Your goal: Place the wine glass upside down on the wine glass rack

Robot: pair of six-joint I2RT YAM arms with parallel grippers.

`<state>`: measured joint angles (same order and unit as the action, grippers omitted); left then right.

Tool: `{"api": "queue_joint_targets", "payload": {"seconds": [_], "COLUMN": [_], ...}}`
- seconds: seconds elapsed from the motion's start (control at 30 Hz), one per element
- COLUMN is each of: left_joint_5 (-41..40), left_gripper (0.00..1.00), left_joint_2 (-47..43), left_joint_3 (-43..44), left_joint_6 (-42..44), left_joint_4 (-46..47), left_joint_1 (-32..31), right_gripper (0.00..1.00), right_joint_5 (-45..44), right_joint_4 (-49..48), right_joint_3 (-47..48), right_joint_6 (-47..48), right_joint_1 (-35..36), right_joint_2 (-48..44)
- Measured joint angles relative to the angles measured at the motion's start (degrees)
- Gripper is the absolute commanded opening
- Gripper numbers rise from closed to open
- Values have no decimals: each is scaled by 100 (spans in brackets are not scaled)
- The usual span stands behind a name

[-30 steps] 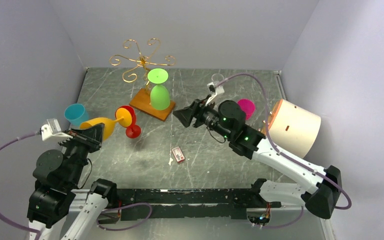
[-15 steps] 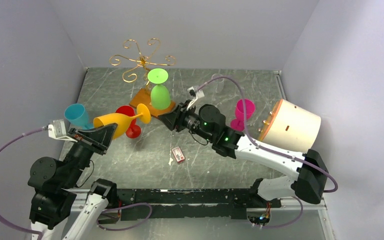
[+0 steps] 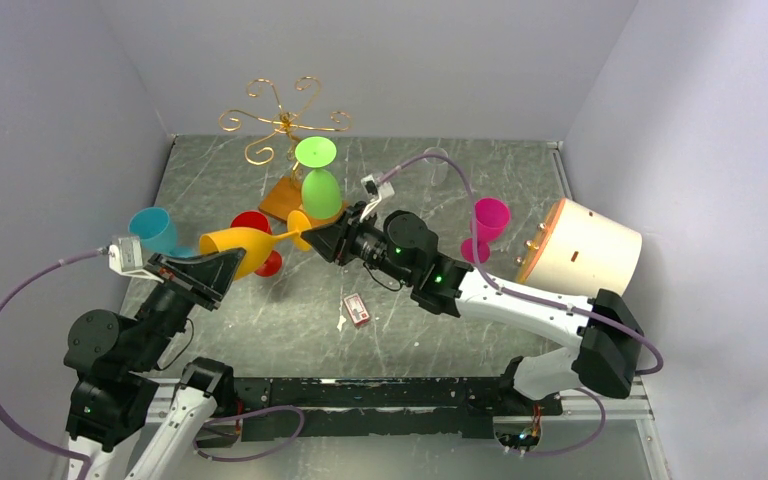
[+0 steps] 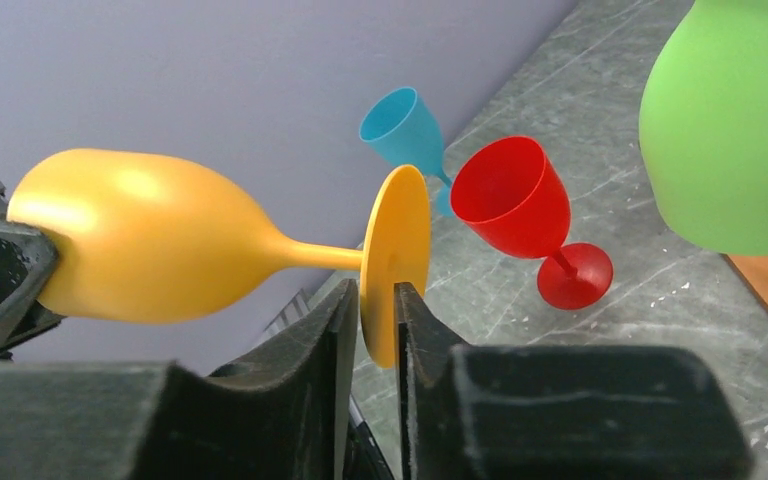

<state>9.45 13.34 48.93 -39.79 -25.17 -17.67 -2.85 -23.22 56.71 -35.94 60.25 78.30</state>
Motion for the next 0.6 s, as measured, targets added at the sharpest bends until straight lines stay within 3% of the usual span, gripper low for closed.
{"api": "queue_joint_targets", "payload": {"seconds": [0.17,0.23,0.6], "left_joint_5": [17,22,2], "left_gripper": [7,13,76], "left_joint_2": [0,0,17], "left_joint_3": [0,0,0], "left_joint_6": [-17,-31,391], "left_joint_4": [11,11,-22], "left_joint_1": [0,0,0], "right_gripper": [0,0,0], "right_joint_5": [-74,-105,-455], "right_joint_4": [-7,13,179], "right_joint_3": [26,26,26], "right_joint_6": [-11,39,599], "right_joint_1": [22,24,57], "right_joint_2": [-11,-11,-92]}}
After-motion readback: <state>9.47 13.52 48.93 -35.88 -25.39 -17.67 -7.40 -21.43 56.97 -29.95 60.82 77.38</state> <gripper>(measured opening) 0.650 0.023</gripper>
